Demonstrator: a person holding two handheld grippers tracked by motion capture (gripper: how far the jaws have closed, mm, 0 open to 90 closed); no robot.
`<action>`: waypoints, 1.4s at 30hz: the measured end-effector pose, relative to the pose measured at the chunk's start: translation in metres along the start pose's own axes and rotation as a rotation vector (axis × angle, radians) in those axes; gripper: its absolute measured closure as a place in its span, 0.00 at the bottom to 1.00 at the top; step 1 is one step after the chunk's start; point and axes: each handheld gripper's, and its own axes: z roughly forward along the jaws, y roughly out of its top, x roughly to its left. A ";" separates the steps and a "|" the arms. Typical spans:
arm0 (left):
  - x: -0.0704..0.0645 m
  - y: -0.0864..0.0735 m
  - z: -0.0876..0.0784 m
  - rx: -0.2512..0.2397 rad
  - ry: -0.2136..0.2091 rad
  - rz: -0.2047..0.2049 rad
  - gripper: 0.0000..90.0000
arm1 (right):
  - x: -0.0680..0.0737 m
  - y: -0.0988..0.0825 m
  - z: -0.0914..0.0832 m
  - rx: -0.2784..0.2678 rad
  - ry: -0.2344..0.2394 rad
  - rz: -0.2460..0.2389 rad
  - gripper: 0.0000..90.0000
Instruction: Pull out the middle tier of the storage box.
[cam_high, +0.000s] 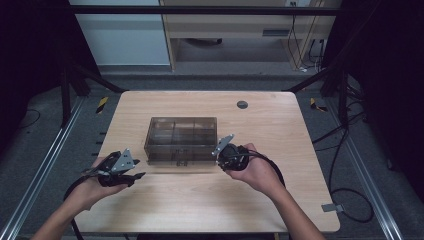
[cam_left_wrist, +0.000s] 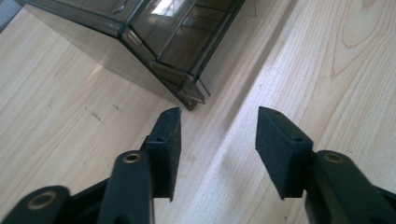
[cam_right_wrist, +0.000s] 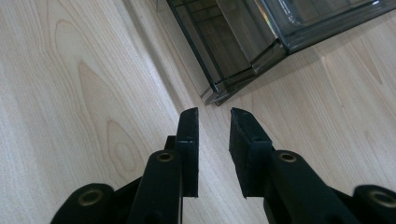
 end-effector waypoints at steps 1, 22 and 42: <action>0.001 0.001 0.001 0.003 -0.005 -0.004 0.60 | -0.001 0.001 0.001 0.000 0.006 -0.005 0.84; 0.013 0.016 0.021 0.060 -0.057 0.003 0.74 | -0.004 0.012 0.015 0.048 0.041 -0.027 0.84; 0.020 0.018 0.023 0.081 -0.077 -0.027 0.93 | -0.005 0.018 0.022 0.084 0.039 -0.044 0.95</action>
